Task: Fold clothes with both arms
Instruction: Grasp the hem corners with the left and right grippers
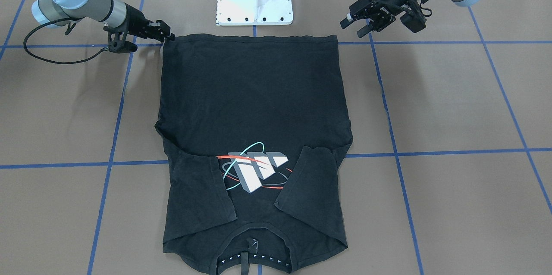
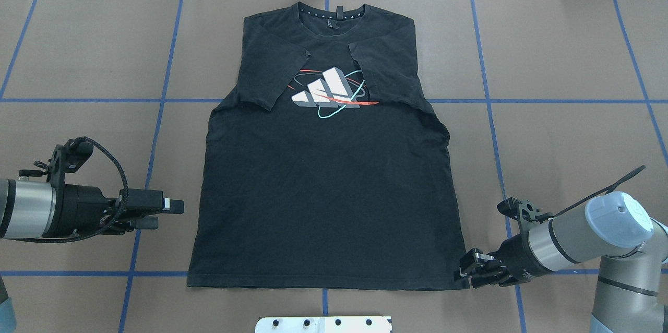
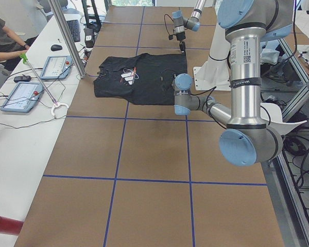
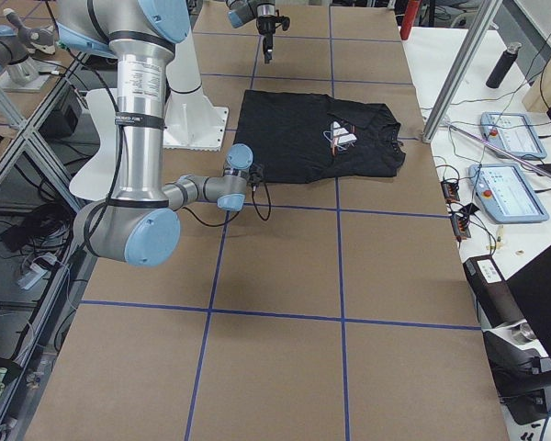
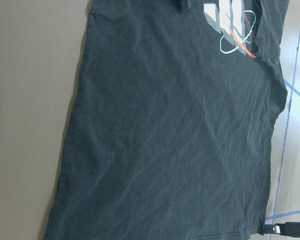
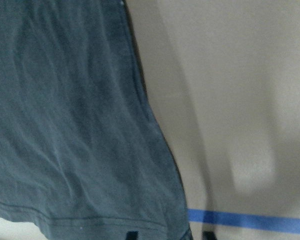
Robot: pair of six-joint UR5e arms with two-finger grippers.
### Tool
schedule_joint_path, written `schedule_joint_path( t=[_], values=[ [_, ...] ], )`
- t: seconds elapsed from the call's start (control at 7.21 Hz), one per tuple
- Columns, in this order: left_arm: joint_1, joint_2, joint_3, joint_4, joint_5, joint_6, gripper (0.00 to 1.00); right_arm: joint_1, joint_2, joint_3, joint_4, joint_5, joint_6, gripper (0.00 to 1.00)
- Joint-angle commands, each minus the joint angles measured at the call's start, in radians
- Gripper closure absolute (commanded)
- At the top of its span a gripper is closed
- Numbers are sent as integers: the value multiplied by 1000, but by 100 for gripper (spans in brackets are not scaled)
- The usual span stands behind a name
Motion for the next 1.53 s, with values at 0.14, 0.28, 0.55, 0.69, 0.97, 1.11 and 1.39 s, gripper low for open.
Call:
schedule_joint_path(
  t=[0.14,0.28,0.55,0.69,0.97,1.11,1.39],
  values=[
    [0,0,-1,0,6,0,5,2,-1,-1,0,1,44,100],
    [0,0,0,0,6,0,5,3,-2,-1,1,5,46,100],
    [2,0,2,0,10,-1,5,23,-6,19,14,14,46,100],
    [5,-4,6,3,12,-6,2,43,-9,48,15,33,46,100],
    [53,-6,31,3,17,-9,2,63,2,68,29,31,48,100],
    [104,-10,61,3,48,-15,2,69,2,66,52,33,46,100],
    [185,-33,98,3,122,-43,2,86,4,69,57,34,46,100]
  ],
)
